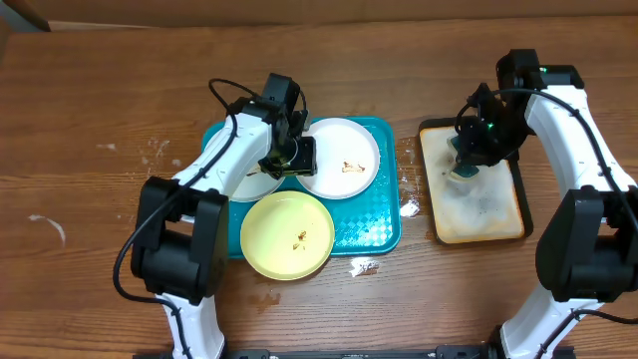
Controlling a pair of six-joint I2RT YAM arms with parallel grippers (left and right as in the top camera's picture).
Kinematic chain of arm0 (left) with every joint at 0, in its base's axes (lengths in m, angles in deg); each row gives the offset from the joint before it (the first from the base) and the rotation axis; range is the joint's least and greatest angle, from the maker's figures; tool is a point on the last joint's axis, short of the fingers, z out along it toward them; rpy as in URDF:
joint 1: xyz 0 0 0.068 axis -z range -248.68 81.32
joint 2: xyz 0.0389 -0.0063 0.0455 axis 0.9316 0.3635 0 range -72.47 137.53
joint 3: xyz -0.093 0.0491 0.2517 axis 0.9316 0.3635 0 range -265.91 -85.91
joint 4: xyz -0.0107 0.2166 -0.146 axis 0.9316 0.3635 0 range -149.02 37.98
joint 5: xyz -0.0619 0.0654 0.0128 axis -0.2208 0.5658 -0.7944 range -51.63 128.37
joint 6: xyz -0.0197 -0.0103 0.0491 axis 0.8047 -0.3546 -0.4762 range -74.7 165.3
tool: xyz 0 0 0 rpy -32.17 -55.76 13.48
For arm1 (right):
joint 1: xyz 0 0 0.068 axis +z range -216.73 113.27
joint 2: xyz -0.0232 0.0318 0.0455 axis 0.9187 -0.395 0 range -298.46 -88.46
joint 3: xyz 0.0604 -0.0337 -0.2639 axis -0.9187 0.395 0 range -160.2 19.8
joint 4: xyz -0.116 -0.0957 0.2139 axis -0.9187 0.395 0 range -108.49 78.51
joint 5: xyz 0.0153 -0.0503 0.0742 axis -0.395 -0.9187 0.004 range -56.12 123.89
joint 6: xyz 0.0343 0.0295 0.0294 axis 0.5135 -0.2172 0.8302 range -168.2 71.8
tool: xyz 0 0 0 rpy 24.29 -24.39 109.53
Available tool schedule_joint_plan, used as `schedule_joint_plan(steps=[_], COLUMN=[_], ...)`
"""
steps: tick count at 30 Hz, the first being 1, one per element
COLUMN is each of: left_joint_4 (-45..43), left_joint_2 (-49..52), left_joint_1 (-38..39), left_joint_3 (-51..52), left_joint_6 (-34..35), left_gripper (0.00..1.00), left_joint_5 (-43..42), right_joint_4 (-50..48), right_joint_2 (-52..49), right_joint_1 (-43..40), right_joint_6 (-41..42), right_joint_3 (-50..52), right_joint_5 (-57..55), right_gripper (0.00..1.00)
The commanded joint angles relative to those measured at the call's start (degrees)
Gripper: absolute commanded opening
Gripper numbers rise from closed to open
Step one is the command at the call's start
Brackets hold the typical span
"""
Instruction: Clean dirty plates on tray and stack at the side
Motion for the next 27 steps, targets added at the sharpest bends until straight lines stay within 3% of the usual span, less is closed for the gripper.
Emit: schedule_joint_plan(steps=[1, 4, 15, 27], left_joint_4=[-0.2, -0.2, 3.0, -1.0], left_joint_2=[1.2, 1.2, 1.2, 1.3], left_joint_1=[0.1, 0.1, 0.5, 0.6], left_joint_3=[-1.0, -1.0, -1.0, -1.0], left_joint_6=[2.5, 3.9, 20.8, 21.9], left_gripper=[0.45, 0.43, 0.37, 0.42], left_joint_5=[-0.3, 0.0, 7.1, 8.2], right_joint_4=[0.1, 0.1, 0.1, 0.2], right_joint_2=[2.2, 2.2, 2.2, 2.2], right_joint_1=[0.0, 0.0, 0.0, 0.0], right_joint_6=[0.2, 0.2, 0.2, 0.4], right_joint_3=[-1.3, -1.3, -1.3, -1.3], right_joint_5=[-0.1, -0.1, -0.1, 0.0], right_gripper=[0.04, 0.04, 0.04, 0.04])
